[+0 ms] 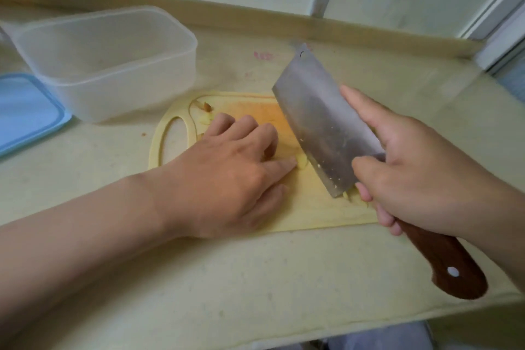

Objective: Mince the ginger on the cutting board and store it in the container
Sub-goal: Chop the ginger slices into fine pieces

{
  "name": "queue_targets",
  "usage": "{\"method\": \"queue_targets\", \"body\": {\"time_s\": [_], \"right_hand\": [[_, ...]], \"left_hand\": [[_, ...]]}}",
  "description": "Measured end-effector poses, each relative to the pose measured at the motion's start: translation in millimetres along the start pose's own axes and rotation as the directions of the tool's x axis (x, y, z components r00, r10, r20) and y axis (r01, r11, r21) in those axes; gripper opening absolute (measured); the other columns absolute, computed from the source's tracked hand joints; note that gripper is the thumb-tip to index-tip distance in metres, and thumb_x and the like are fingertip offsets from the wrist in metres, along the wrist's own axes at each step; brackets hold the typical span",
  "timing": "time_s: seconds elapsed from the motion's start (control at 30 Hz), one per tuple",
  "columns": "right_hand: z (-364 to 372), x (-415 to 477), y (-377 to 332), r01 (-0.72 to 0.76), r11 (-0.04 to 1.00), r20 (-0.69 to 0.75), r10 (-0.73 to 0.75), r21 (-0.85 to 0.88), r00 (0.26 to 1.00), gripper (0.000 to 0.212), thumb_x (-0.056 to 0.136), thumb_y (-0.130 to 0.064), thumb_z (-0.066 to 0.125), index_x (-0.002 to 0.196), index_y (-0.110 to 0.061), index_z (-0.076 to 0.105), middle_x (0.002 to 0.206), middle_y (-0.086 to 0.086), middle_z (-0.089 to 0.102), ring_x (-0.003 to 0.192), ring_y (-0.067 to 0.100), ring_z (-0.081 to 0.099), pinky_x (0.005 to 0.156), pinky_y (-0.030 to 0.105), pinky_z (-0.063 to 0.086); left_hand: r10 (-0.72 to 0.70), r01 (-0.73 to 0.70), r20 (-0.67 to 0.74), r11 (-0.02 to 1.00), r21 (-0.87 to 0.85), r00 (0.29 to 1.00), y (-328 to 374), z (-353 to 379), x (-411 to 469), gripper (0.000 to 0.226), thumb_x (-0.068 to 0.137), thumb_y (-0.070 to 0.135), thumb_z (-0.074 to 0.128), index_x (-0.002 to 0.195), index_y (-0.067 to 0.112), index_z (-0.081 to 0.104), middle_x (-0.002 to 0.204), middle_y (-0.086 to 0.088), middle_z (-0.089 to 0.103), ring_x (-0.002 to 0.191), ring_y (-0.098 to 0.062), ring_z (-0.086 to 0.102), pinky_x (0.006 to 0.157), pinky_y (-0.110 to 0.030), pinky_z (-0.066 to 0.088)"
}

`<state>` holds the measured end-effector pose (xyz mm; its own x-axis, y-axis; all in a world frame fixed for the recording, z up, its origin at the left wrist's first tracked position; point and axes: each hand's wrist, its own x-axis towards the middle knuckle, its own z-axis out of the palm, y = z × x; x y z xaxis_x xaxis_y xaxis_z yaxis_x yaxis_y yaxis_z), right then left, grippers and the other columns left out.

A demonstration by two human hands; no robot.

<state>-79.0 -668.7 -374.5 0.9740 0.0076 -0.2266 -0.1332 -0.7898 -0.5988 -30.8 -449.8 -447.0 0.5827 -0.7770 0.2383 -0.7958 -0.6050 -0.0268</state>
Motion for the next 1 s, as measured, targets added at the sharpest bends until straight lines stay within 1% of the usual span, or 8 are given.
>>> {"method": "queue_targets", "body": {"time_s": [0.13,0.2,0.27,0.43,0.6,0.73,0.83,1.0], "right_hand": [[3.1,-15.7,-3.9,-0.001,0.999,-0.02,0.0,-0.038,1.0,0.094,0.095,-0.01,0.044,0.13,-0.09,0.009,0.061,0.008,0.067,0.041,0.026,0.062,0.044,0.038,0.057],[4.5,-21.7,-6.3,0.021,0.996,-0.047,-0.025,-0.086,0.999,0.093,0.096,-0.011,0.044,0.132,-0.09,0.01,0.064,0.022,0.064,0.046,0.039,0.06,0.046,0.05,0.058],[6.1,-25.5,-7.3,0.051,0.989,-0.066,-0.06,-0.139,0.996,0.094,0.095,-0.012,0.045,0.134,-0.088,0.009,0.068,0.029,0.06,0.052,0.045,0.057,0.051,0.057,0.057],[11.0,-27.8,-5.5,0.034,0.982,-0.128,-0.058,-0.184,0.99,0.094,0.092,-0.015,0.046,0.132,-0.09,0.007,0.065,0.025,0.063,0.047,0.04,0.059,0.053,0.053,0.06],[12.2,-20.8,-5.0,0.003,0.99,-0.171,-0.027,-0.142,0.985,0.092,0.09,-0.017,0.046,0.127,-0.092,0.008,0.07,0.025,0.06,0.05,0.041,0.057,0.052,0.057,0.058],[11.6,-20.4,-7.3,0.022,0.986,-0.142,-0.046,-0.166,0.989,0.091,0.087,-0.019,0.044,0.132,-0.089,0.007,0.069,0.023,0.062,0.05,0.037,0.059,0.054,0.057,0.059],[10.0,-22.1,-7.7,0.015,0.981,-0.114,-0.038,-0.195,0.993,0.092,0.091,-0.015,0.045,0.135,-0.087,0.008,0.069,0.025,0.061,0.051,0.039,0.058,0.055,0.057,0.058],[9.0,-25.4,-8.1,0.001,0.956,-0.122,-0.038,-0.292,0.992,0.091,0.091,-0.016,0.042,0.135,-0.086,0.004,0.066,0.022,0.062,0.047,0.034,0.058,0.053,0.049,0.059]], "left_hand": [[-0.024,0.024,-0.026,1.0,-0.003,0.999,-0.7,4.4,-3.9,0.053,0.098,0.05,0.032,0.129,0.022,0.064,0.102,-0.009,0.052,0.087,-0.03,0.047,0.083,-0.047,0.039],[-0.028,0.028,-0.033,1.0,0.002,0.999,-1.0,5.3,-3.7,0.054,0.097,0.051,0.03,0.128,0.022,0.064,0.101,-0.009,0.051,0.087,-0.03,0.046,0.083,-0.048,0.04],[-0.028,0.028,-0.036,1.0,-0.001,0.999,-0.9,5.9,-3.6,0.054,0.097,0.052,0.029,0.126,0.022,0.064,0.1,-0.009,0.05,0.086,-0.03,0.046,0.083,-0.048,0.039],[-0.018,0.018,-0.054,1.0,-0.005,0.998,-1.2,6.9,-3.8,0.056,0.095,0.053,0.03,0.125,0.021,0.065,0.099,-0.01,0.051,0.084,-0.029,0.044,0.082,-0.047,0.038],[0.004,-0.005,-0.079,1.0,-0.018,0.997,-1.1,6.9,-4.3,0.054,0.096,0.05,0.033,0.119,0.016,0.068,0.1,-0.011,0.052,0.084,-0.029,0.043,0.08,-0.049,0.039],[0.044,-0.047,-0.114,0.998,-0.029,0.993,-1.5,7.0,-4.5,0.048,0.095,0.047,0.038,0.117,0.017,0.069,0.099,-0.01,0.053,0.082,-0.029,0.044,0.079,-0.049,0.039],[0.041,-0.048,-0.111,0.997,-0.058,0.993,-2.3,8.4,-3.9,0.048,0.095,0.049,0.038,0.119,0.021,0.069,0.096,-0.008,0.051,0.081,-0.028,0.044,0.079,-0.048,0.039],[0.038,-0.047,-0.126,0.997,-0.066,0.991,-2.8,10.4,-3.7,0.048,0.095,0.049,0.038,0.118,0.022,0.071,0.094,-0.008,0.051,0.079,-0.028,0.044,0.078,-0.048,0.04]]}}
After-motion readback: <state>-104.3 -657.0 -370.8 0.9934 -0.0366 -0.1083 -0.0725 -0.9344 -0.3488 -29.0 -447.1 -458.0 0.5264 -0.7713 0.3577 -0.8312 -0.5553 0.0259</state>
